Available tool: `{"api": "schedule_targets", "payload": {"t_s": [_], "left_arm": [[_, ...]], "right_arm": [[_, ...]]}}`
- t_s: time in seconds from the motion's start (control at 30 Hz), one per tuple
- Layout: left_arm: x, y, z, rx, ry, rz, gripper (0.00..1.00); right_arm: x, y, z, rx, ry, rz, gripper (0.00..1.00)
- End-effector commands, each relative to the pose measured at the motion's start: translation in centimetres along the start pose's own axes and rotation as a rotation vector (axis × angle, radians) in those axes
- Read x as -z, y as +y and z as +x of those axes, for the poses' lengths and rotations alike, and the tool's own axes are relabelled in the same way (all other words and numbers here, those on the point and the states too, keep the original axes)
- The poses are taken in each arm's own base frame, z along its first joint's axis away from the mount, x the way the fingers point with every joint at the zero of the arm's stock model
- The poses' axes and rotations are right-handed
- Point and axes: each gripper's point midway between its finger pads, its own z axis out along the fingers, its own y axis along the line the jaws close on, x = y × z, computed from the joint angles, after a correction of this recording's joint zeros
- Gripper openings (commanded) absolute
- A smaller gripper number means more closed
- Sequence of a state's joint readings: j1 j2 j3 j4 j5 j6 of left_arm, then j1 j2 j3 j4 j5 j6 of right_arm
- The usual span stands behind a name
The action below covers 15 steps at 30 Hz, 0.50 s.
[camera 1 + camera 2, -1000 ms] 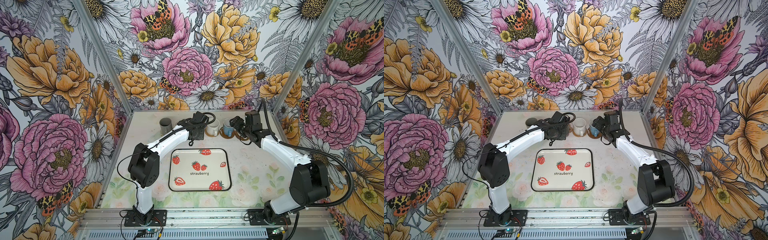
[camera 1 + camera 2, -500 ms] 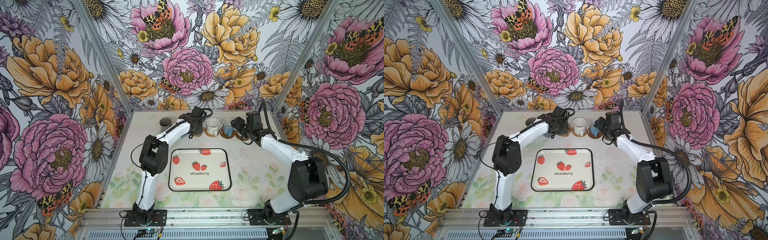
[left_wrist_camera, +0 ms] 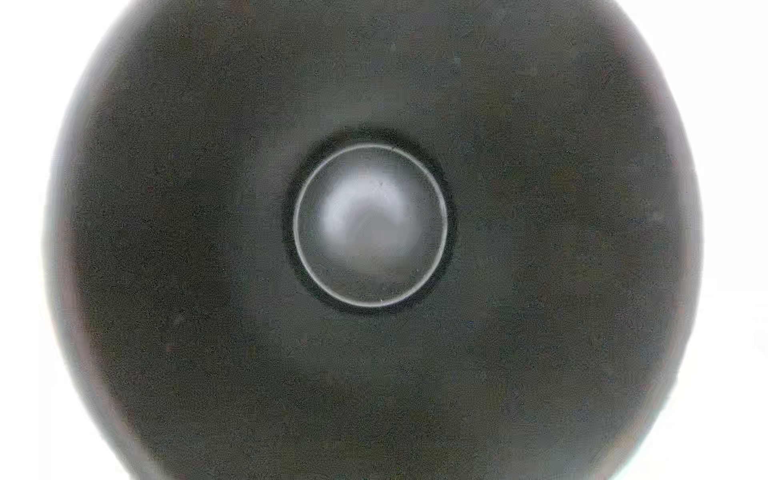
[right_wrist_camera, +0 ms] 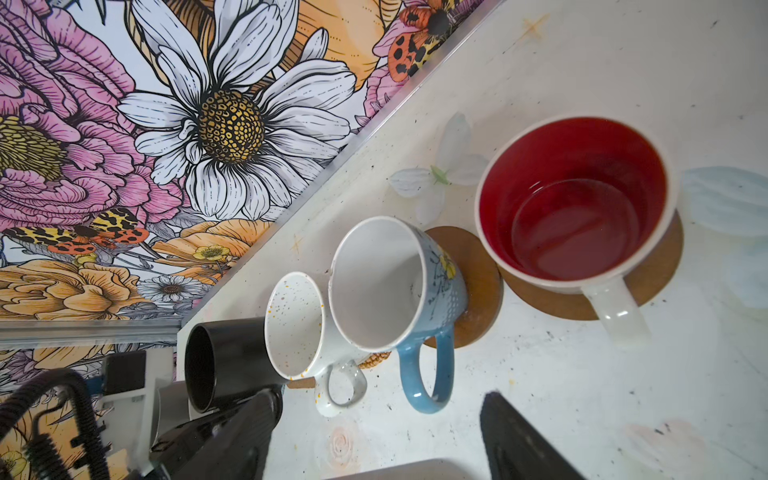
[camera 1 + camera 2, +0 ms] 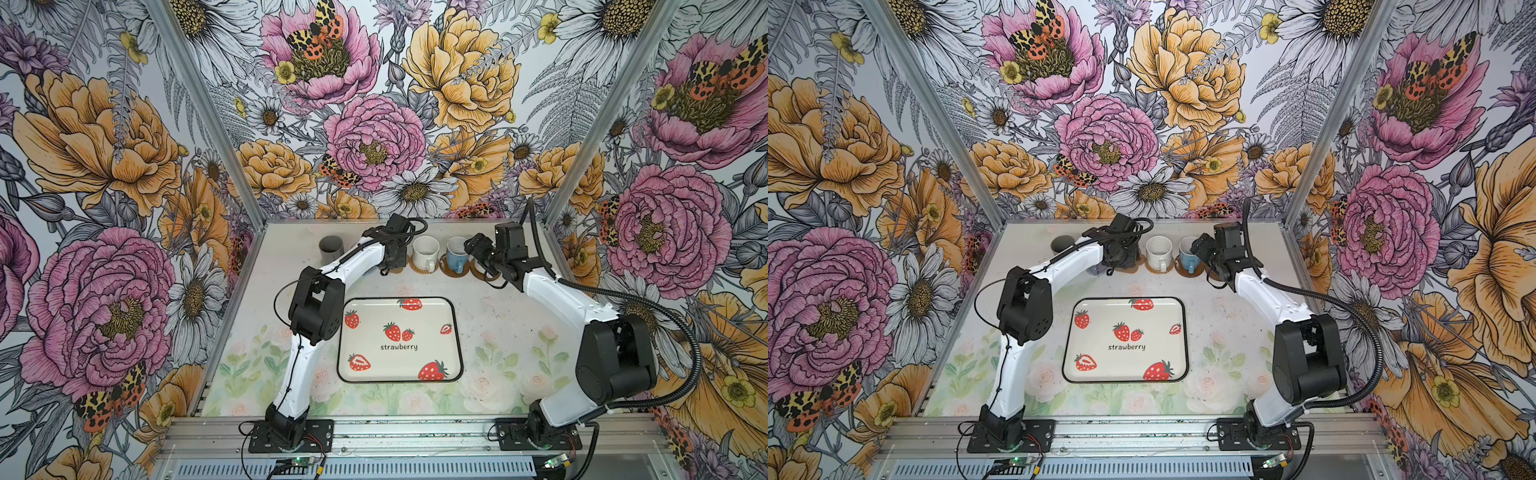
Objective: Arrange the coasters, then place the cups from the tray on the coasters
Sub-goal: 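Carry the black mug with the left gripper toward the cork coaster, then lower the black mug onto the cork coaster beside the purple mug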
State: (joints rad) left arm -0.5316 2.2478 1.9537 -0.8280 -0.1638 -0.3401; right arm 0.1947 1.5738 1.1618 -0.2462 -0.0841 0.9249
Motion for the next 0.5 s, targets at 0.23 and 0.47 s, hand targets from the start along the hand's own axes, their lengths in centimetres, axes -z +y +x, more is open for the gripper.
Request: {"api": "schedule_targets", "payload": {"t_s": [0.23, 0.47], "left_arm": [[1.1, 0.0, -3.6, 0.036, -0.116, 0.002, 0.0], [0.2, 0.4, -3.3, 0.037, -0.103, -0.007, 0.0]], "right_arm": [[-0.4, 0.2, -0.7, 0.007, -0.002, -0.009, 0.81], [-0.5, 0.1, -0.6, 0.006, 0.0, -0.005, 0.81]]}}
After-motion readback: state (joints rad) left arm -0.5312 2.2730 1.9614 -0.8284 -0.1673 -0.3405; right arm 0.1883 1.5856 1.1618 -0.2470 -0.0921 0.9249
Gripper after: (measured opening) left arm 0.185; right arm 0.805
